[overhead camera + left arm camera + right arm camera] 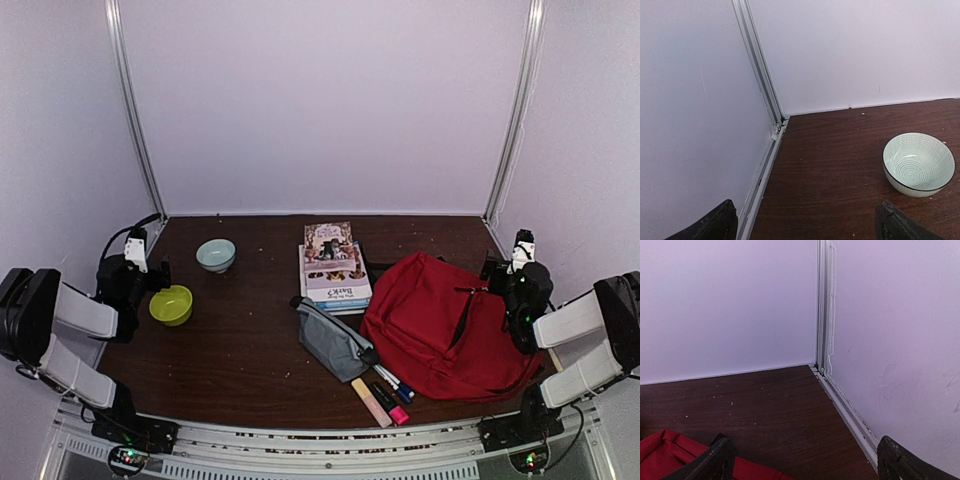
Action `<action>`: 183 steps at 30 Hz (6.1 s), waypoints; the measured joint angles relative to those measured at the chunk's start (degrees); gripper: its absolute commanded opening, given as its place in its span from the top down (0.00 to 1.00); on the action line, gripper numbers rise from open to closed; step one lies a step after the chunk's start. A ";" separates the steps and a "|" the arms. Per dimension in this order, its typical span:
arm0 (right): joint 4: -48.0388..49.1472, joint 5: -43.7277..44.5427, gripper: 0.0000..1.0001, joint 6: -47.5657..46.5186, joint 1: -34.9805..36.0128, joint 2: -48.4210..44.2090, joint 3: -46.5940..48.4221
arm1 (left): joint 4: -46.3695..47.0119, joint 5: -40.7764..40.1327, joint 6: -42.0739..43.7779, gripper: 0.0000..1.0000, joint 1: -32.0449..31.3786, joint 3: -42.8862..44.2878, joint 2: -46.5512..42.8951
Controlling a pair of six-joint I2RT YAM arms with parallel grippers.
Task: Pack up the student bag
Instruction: Pick up the student bag from the center of the board, then grab the student bag, then grab the largest pocket of the student bag, then unzip the largest pocket of the student bag.
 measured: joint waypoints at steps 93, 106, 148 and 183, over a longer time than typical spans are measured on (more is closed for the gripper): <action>-86.58 -26.77 1.00 -40.00 40.41 -0.42 79.87 | -77.72 33.90 10.84 0.02 -41.13 71.06 -7.76; -80.65 -28.06 1.00 -46.29 47.15 3.50 77.35 | -80.76 39.67 -1.73 0.02 -39.89 70.34 -2.93; -75.84 -51.25 0.35 0.44 41.05 18.91 99.14 | -81.00 43.56 10.34 1.00 -39.80 69.70 -1.49; -68.98 -41.13 1.00 22.49 24.39 19.67 93.64 | -79.65 48.15 18.03 1.00 -40.57 68.89 -3.52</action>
